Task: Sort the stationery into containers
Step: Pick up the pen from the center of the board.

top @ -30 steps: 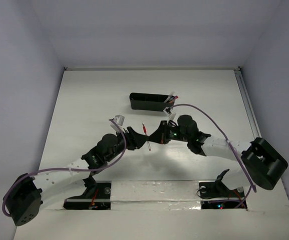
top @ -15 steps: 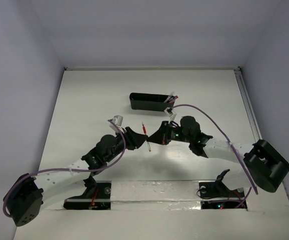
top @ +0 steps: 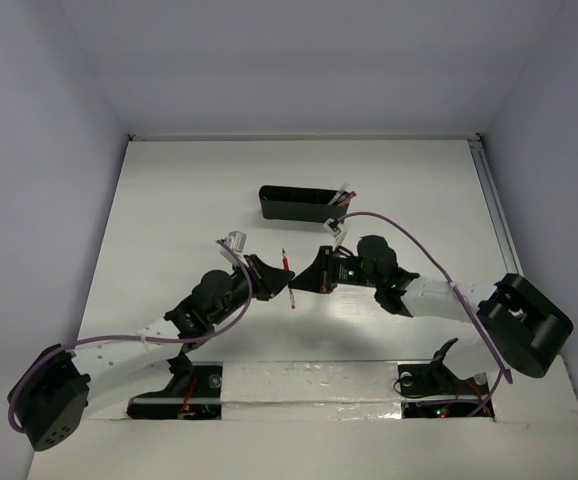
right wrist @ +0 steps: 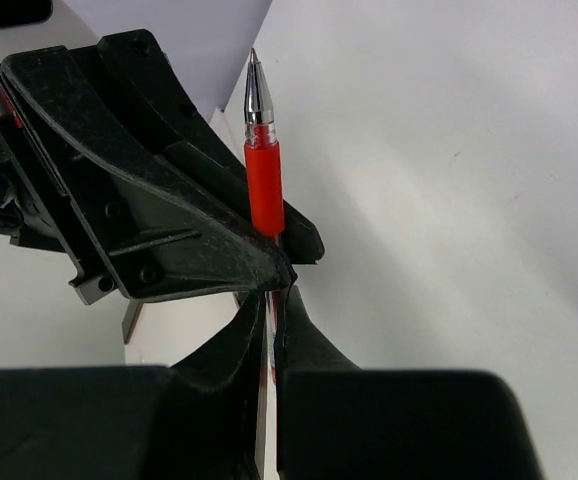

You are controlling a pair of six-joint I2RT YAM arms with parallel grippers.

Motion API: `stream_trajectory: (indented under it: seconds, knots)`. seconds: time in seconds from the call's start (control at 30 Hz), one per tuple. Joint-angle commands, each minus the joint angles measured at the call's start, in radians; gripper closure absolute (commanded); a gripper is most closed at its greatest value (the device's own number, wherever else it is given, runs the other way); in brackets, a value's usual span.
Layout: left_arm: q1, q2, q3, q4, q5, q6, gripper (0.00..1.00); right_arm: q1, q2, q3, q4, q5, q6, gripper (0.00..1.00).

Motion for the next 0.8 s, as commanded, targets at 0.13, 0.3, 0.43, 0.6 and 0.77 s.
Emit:
stream_trajectory:
  seconds: [0.13, 0.3, 0.43, 0.6, 0.77]
  knots:
    - [0.005, -0.03, -0.002, 0.029, 0.037, 0.019, 1.0, 0.008, -0.012, -0.015, 0.12, 0.02, 0.02, 0.99]
    - [0.027, -0.07, 0.016, -0.028, 0.033, 0.074, 1.0, 0.008, -0.087, -0.027, -0.01, 0.087, -0.027, 0.56]
    - [0.047, -0.104, 0.024, -0.098, 0.043, 0.131, 1.0, 0.008, -0.191, 0.001, -0.268, 0.236, -0.134, 0.37]
    - [0.058, -0.127, 0.047, -0.161, 0.05, 0.214, 1.0, -0.003, -0.208, 0.073, -0.578, 0.509, -0.185, 0.48]
    - [0.058, -0.119, 0.052, -0.171, 0.115, 0.265, 1.0, -0.037, -0.021, 0.227, -0.788, 0.657, -0.234, 0.47]
